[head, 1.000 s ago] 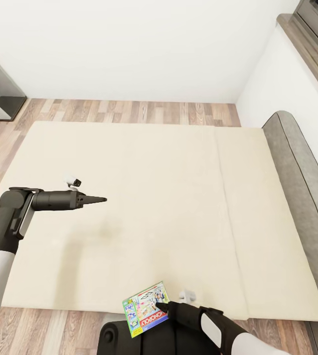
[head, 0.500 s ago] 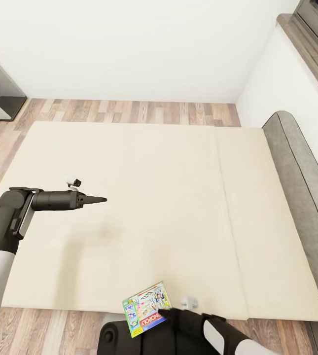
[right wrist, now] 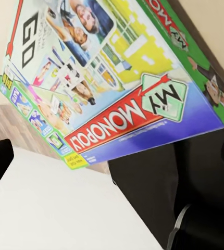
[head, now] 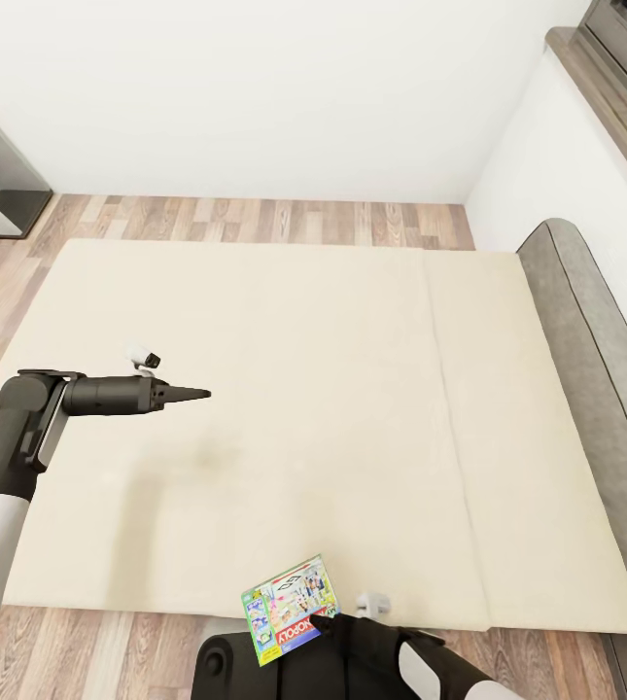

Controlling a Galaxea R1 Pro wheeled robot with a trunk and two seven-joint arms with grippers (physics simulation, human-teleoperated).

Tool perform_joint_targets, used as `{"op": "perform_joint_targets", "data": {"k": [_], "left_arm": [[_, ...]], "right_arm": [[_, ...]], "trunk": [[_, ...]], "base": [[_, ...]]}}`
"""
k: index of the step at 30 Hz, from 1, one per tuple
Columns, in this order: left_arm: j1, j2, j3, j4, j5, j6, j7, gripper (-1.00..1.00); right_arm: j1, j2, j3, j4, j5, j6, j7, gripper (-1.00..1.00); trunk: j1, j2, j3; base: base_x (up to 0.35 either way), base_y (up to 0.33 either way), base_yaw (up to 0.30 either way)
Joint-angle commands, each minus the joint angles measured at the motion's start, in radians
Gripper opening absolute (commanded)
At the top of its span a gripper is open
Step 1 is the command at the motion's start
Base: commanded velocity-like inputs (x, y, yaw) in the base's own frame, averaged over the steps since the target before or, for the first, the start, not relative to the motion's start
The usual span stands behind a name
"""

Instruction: Put all the toys in the child's room - the three board games (two on the bed and one on the table), the two jigsaw puzzles on the table, and the tennis ball on the table - inside the toy box on the table in the child's room.

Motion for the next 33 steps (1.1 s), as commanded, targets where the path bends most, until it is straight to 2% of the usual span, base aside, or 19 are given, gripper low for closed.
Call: {"op": "perform_joint_targets", "data": {"k": [1, 12, 33], "left_arm": [[0.0, 0.0, 0.0, 0.0, 0.0, 0.011, -0.004, 1.0], [0.0, 0.0, 0.0, 0.0, 0.0, 0.011, -0.004, 1.0], [0.0, 0.0, 0.001, 0.0, 0.0, 0.011, -0.004, 1.0]], "right_arm": [[0.0, 0.0, 0.003, 0.0, -0.01, 0.006, -0.002, 1.0], [0.0, 0.017, 0.002, 0.0, -0.011, 0.006, -0.117, 1.0], [0.0, 0.021, 0.002, -0.001, -0.011, 0.006, -0.134, 1.0]], "trunk": [[0.001, -0.001, -0.001], [0.001, -0.001, -0.001], [0.001, -0.001, -0.003]], "base": [[0.0, 0.0, 0.0], [0.0, 0.0, 0.0], [0.0, 0.0, 0.0]]}}
